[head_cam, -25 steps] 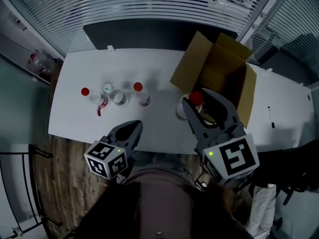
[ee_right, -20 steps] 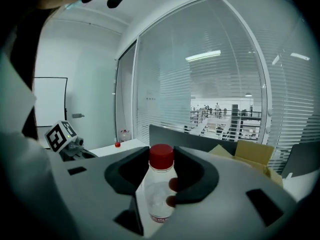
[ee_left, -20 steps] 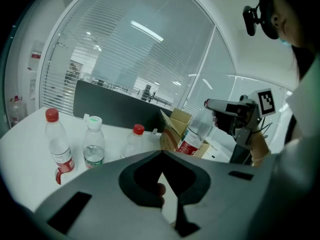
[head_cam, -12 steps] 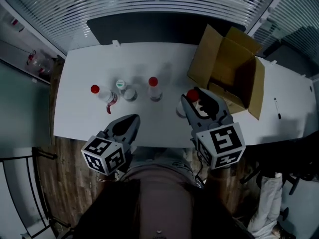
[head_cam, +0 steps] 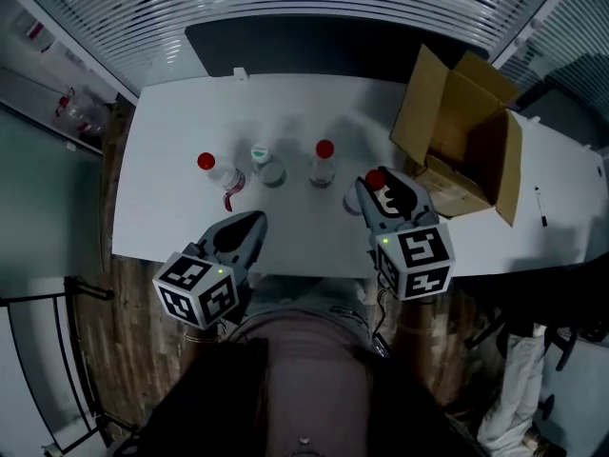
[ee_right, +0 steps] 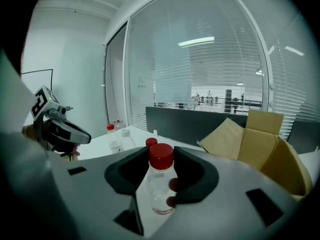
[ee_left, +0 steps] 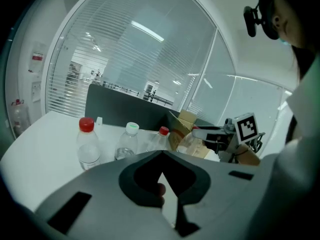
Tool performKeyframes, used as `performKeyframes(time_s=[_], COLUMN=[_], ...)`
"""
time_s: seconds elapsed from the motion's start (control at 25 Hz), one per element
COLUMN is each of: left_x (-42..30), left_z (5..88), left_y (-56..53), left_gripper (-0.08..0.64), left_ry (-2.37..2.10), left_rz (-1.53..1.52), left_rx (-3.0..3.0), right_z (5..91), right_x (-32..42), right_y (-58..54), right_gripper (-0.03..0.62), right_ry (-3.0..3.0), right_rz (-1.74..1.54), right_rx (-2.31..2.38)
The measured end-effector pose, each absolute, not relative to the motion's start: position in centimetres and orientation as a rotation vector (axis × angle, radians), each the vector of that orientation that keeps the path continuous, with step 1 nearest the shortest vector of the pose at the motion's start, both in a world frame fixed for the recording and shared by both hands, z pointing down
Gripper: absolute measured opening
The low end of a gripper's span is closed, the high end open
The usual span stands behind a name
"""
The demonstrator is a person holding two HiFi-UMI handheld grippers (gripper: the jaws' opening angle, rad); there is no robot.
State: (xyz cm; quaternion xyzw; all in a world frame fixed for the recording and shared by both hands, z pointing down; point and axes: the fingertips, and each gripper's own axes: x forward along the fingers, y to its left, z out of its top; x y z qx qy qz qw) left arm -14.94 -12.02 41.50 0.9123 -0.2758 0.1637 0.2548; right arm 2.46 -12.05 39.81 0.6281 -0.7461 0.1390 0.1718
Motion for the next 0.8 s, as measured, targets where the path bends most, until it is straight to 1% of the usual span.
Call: performKeyframes(time_s=[0.48, 0.8], left_x=[-18.7, -19.8], left_z=[41.9, 42.1], left_y=[-12.7, -12.5], left_gripper=[0.006, 0.006], left_ry=[-0.799, -0.804], left_rz=[0.436, 0.431], left_rx=[2.466, 2.469], right_z=[43.1, 44.8], right_x=[1.2, 0.7], right_y=[-13.1, -12.9], right_gripper=[0.166, 0.166], right_ry=[-2.041, -2.01], right_rz=[0.436, 0.477], right_rx=[1.772, 1.768])
